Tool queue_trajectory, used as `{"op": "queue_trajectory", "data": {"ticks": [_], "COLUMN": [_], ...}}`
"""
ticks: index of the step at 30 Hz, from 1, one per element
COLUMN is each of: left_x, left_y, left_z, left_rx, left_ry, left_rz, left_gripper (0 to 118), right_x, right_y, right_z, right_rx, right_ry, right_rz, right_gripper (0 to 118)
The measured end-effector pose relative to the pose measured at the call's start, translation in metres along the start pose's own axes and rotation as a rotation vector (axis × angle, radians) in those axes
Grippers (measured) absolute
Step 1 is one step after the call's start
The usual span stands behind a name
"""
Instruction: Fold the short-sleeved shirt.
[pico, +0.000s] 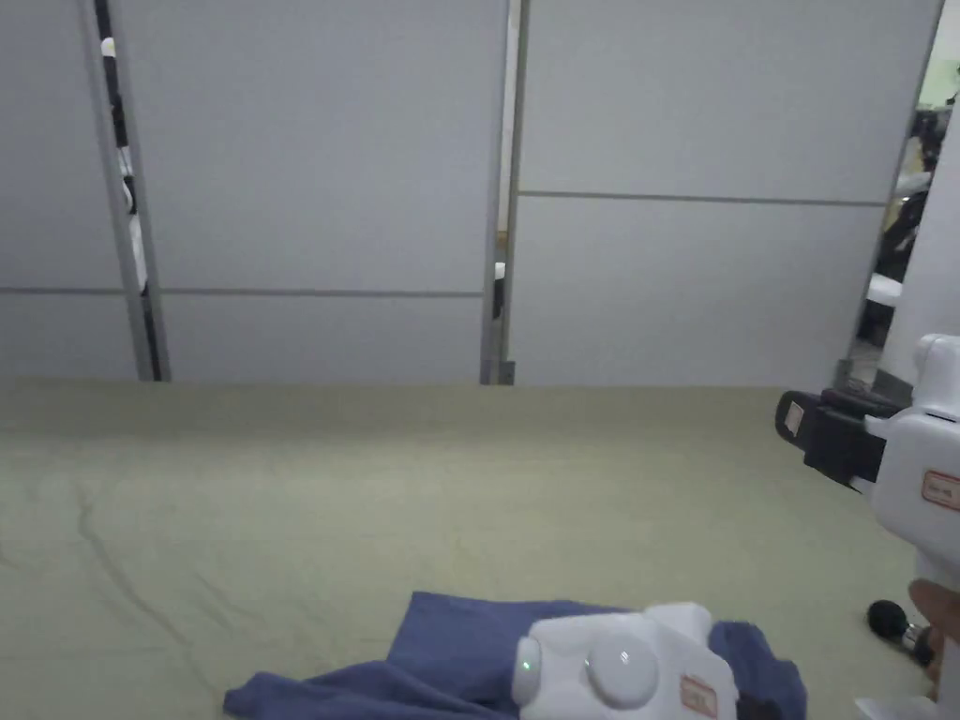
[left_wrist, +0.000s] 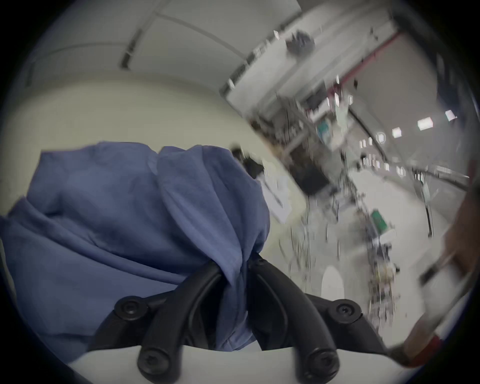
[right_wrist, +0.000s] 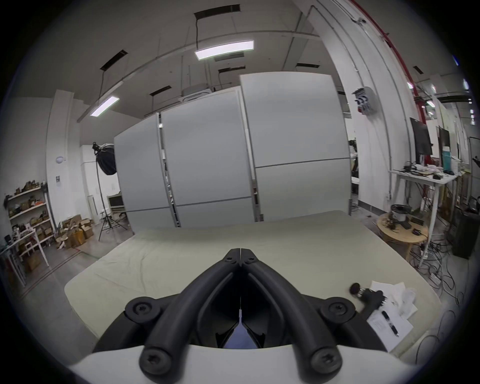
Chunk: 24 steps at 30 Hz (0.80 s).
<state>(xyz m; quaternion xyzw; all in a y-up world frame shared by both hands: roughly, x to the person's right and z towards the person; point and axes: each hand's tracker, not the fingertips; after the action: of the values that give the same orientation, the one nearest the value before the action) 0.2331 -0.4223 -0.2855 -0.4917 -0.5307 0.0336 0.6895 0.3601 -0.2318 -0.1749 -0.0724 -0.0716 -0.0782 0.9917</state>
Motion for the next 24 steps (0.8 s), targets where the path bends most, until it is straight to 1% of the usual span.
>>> {"op": "queue_trajectory", "data": {"ticks": [3,5,7,9,12,15,16,17,18,19,20,21,22,24], "left_x": [0.022,0.024,0.019,0.010,-0.003,-0.010,-0.015,-0.019,-0.023,-0.026,-0.029,-0.032,-0.038,-0.050], "left_y": [-0.045,-0.070,-0.090,-0.099,-0.102,-0.096,-0.093,-0.091,-0.088,-0.085,-0.078,-0.067,-0.050,-0.017], "left_z": [-0.068,-0.098,-0.116,-0.129,-0.141,-0.139,-0.136,-0.132,-0.122,-0.107,-0.093,-0.069,-0.040,0.029], "left_rx": [-0.187,-0.278,-0.331,-0.350,-0.383,-0.379,-0.380,-0.373,-0.363,-0.325,-0.276,-0.203,-0.069,0.131], "left_ry": [0.113,0.177,0.228,0.298,0.344,0.290,0.256,0.189,0.128,0.094,0.046,0.012,0.005,0.017], "left_rz": [-0.050,-0.069,-0.080,-0.047,-0.022,0.087,0.129,0.170,0.226,0.287,0.322,0.352,0.363,0.336], "left_gripper": [12,12,12,12,12,15,23,42,65,91,114,118,118,118], "right_x": [0.012,0.018,0.019,0.027,0.029,0.028,0.028,0.027,0.027,0.027,0.027,0.027,0.026,0.024], "right_y": [-0.011,-0.019,-0.026,-0.031,-0.036,-0.036,-0.035,-0.034,-0.033,-0.031,-0.029,-0.028,-0.026,-0.021], "right_z": [0.018,0.025,0.033,0.033,0.035,0.035,0.033,0.032,0.032,0.031,0.031,0.029,0.028,0.025], "right_rx": [-0.011,-0.027,-0.044,-0.057,-0.073,-0.077,-0.076,-0.074,-0.069,-0.062,-0.053,-0.044,-0.039,-0.029], "right_ry": [-0.031,-0.029,-0.036,-0.040,-0.034,-0.022,-0.022,-0.022,-0.018,-0.011,-0.006,-0.005,-0.004,-0.005], "right_rz": [-0.017,-0.026,-0.006,0.015,0.024,0.024,0.024,0.021,0.012,0.000,-0.012,-0.021,-0.026,-0.037], "right_gripper": [2,2,2,2,2,2,2,2,2,2,2,2,2,2]}}
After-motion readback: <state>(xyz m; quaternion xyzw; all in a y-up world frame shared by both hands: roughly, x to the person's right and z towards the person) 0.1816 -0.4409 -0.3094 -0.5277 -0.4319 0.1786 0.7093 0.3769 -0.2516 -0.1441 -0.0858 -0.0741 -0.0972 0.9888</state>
